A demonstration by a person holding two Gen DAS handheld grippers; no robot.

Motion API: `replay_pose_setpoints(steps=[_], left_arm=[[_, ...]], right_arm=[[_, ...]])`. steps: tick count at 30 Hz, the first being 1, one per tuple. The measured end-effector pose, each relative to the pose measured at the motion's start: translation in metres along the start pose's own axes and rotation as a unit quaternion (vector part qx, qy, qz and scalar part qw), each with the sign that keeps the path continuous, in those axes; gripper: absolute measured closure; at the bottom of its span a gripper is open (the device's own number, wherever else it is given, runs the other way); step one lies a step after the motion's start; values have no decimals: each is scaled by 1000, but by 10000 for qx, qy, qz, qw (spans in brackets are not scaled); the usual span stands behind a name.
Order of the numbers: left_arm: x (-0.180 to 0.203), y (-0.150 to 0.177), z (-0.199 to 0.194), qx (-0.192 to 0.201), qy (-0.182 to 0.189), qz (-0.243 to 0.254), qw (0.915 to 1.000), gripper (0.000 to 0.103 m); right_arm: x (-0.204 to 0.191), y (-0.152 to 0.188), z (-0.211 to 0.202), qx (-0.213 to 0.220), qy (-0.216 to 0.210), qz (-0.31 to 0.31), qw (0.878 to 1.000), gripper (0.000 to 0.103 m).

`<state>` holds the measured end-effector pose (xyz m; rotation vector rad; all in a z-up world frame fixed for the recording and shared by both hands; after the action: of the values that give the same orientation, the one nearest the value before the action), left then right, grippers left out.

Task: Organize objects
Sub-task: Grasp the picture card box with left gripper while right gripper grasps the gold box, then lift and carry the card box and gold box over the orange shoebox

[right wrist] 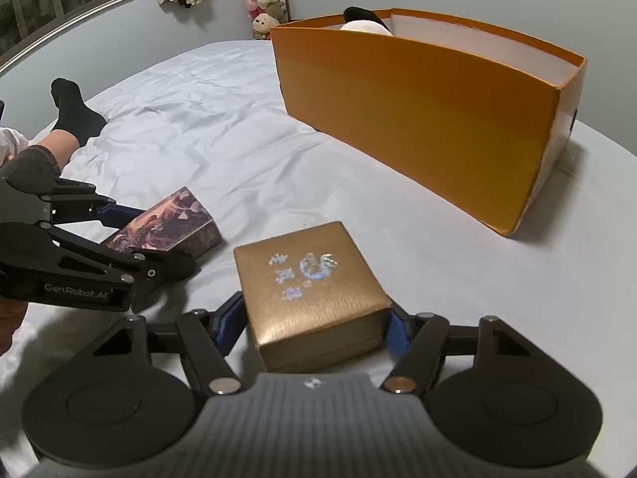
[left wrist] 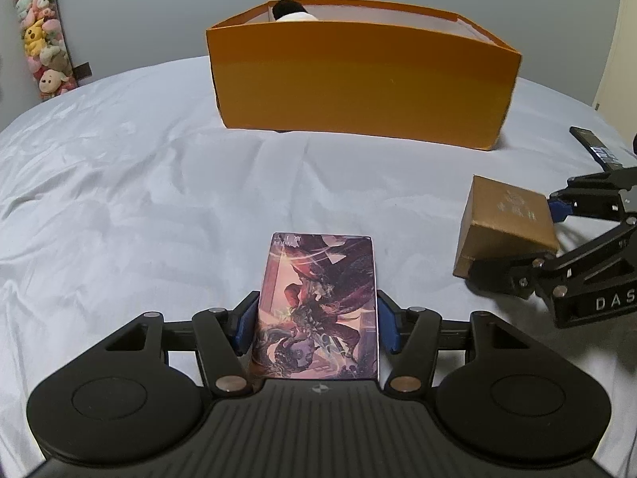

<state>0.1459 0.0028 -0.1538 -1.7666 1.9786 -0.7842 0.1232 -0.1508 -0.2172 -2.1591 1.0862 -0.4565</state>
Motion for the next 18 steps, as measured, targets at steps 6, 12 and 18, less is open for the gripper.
replay_pose_setpoints(steps=[6,12,18], left_arm=[[7,5,-17,21,37,117,9999,36],[11,5,-34,137,53,181,9997,36],[18,2,-51,276,156,227,9992,36]], right_arm=[[0,2,-22,30,130,32,9999,33],[1,4,-41,70,255,88,9996,33],[0,5,-61,96,287,125,9995,33]])
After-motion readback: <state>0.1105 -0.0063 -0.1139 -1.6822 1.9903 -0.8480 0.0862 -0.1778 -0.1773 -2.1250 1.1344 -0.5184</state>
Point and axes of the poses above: each gripper's, at about its wrist camera, not at the fingertips, and z roughly the way its jaws point, x to its right, y to its underside, the point moved 3 cm from there along z, roughly the way its jaws point, and after that the axes turned 10 degrees about -z, right-handed, at the moved point
